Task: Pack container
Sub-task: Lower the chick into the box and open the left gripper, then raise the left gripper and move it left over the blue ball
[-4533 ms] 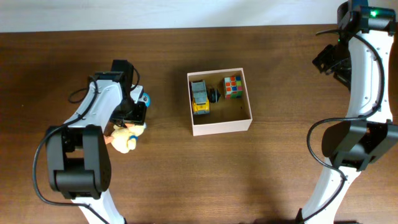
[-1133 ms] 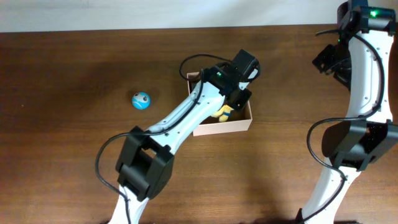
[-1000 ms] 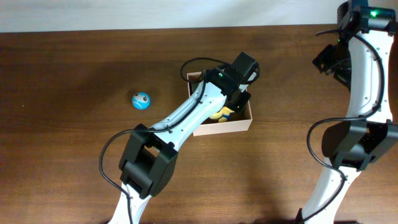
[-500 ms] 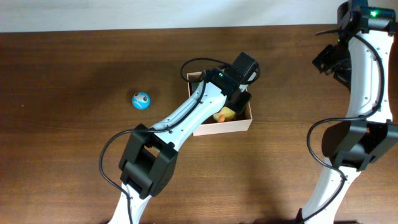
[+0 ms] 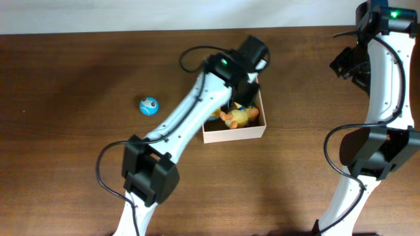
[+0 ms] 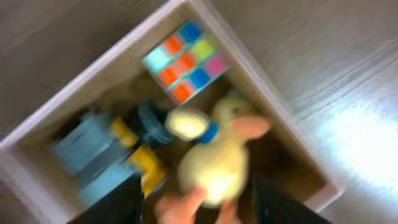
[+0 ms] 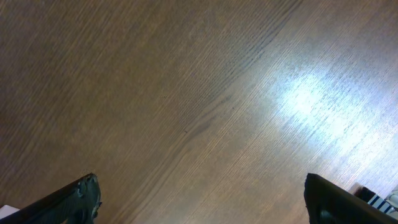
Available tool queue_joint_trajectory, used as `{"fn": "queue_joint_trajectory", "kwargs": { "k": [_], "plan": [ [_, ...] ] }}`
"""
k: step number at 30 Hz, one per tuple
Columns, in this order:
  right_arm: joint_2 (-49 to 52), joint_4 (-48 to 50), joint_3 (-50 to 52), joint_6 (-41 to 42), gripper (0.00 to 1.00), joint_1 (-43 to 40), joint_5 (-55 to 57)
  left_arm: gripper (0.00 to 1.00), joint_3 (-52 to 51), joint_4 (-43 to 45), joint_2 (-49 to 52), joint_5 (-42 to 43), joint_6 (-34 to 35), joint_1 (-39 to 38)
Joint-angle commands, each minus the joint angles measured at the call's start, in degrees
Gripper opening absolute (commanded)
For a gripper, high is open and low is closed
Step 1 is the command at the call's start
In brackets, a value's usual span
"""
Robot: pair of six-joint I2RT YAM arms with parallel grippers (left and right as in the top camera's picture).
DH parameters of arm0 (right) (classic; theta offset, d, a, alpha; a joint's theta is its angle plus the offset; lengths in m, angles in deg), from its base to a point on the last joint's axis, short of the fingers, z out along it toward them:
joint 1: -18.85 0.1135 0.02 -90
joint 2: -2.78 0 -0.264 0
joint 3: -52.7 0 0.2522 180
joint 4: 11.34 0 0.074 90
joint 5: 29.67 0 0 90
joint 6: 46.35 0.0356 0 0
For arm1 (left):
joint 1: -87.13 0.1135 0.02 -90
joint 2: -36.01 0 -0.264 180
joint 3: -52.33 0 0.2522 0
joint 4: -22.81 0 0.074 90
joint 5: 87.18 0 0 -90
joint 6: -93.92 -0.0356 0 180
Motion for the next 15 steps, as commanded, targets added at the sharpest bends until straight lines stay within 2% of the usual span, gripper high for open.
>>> {"fn": "queue_joint_trajectory", "kwargs": {
  "k": [1, 6, 11, 15],
  "plan": [
    [0.02, -0.11, -0.92, 0.44, 0.99, -0.28, 0.15, 0.57, 4.66, -4.72, -0.11, -3.06, 0.22, 4.59],
    [0.02, -0.11, -0.92, 0.44, 0.99, -0.28, 0.13, 0.61, 5.97, -10.03, -0.11, -5.11, 2.91, 12.17],
    [0.02, -0.11, -0.92, 0.44, 0.99, -0.28, 0.13, 0.62, 4.39, -12.52, -0.09, -4.85, 10.47, 21.33],
    [0.02, -0.11, -0.92, 0.44, 0.99, -0.28, 0.13, 0.63, 1.70, -12.37, -0.07, -4.46, 11.28, 25.86]
  ]
}}
